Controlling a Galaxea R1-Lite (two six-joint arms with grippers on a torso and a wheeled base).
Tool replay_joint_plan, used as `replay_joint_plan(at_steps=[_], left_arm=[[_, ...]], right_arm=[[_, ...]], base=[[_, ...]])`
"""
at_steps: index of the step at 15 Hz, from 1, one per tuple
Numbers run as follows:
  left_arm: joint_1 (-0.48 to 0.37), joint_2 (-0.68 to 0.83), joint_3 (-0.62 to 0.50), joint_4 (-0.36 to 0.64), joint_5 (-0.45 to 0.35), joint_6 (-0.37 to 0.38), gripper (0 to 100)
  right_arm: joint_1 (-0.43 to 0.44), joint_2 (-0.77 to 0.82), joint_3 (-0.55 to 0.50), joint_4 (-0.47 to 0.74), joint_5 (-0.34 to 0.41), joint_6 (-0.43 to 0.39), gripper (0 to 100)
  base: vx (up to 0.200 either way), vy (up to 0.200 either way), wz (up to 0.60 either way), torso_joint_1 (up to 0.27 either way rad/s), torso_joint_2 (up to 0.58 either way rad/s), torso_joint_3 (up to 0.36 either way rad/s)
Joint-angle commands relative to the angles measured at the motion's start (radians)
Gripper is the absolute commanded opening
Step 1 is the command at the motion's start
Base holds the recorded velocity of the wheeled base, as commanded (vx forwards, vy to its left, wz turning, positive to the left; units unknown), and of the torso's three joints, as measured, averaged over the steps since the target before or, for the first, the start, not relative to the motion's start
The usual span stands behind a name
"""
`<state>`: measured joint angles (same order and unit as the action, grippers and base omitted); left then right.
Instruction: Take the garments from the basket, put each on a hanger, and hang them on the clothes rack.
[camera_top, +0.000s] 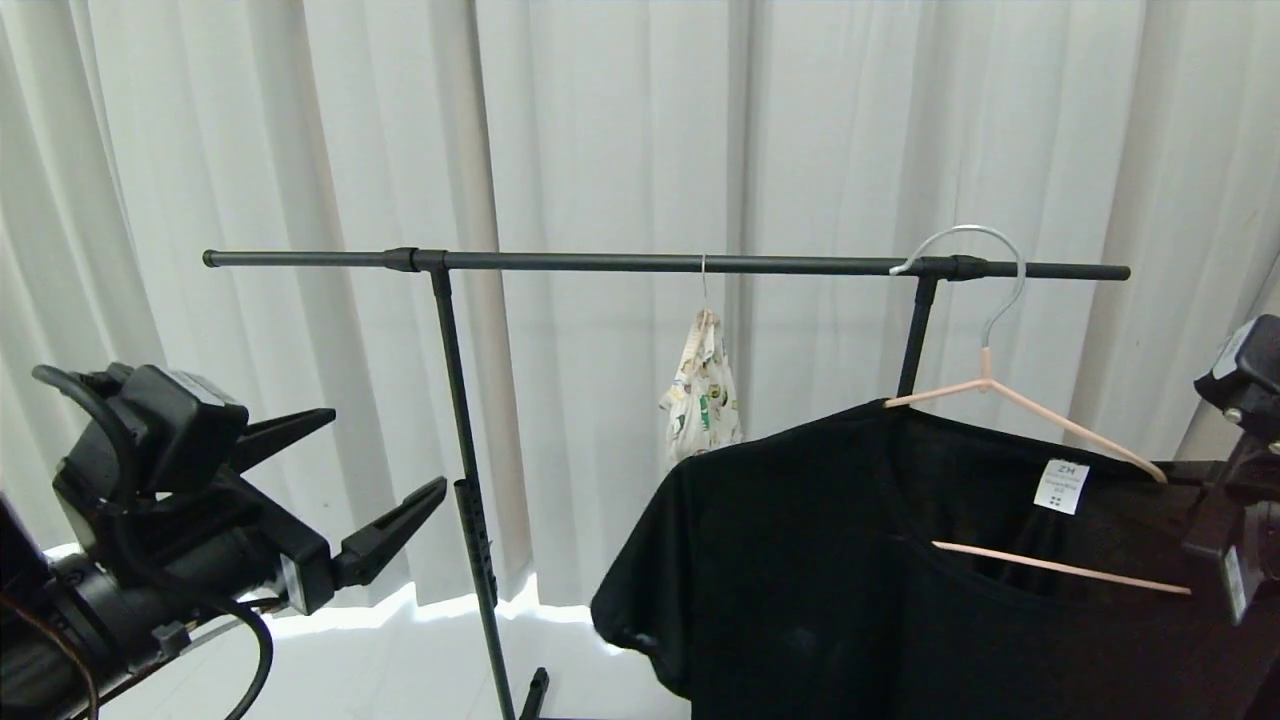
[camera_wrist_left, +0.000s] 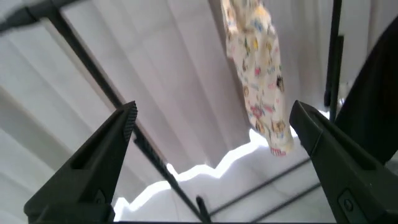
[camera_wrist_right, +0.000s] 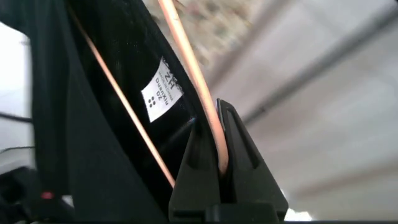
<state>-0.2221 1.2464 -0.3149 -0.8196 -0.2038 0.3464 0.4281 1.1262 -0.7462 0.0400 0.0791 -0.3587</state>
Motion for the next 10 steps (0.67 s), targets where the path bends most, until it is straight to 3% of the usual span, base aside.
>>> replay_joint_plan(at_steps=[1, 6, 9, 10], left_arm=[[0.000, 0.016, -0.047, 0.002, 0.024, 0.003, 100], [0.007, 0.018, -0.036, 0.019, 0.090, 0.005, 100], [0.007, 0.018, -0.009, 0.142, 0.248, 0.013, 100], [0.007, 0.025, -0.006, 0.142, 0.253, 0.013, 100]], right_arm=[[-0.031, -0.005, -0.001, 0.014, -0.052, 0.001, 0], [-0.034, -0.023, -0.004, 0.121, -0.219, 0.078, 0], [-0.072, -0.019, -0.001, 0.173, -0.297, 0.116, 0], [-0.098, -0.017, 0.001, 0.192, -0.300, 0.127, 0]], base=[[0.000, 0.000, 0.00, 0.000, 0.00, 0.000], [0.000, 0.000, 0.00, 0.000, 0.00, 0.000], [0.000, 0.000, 0.00, 0.000, 0.00, 0.000], [0.000, 0.000, 0.00, 0.000, 0.00, 0.000]])
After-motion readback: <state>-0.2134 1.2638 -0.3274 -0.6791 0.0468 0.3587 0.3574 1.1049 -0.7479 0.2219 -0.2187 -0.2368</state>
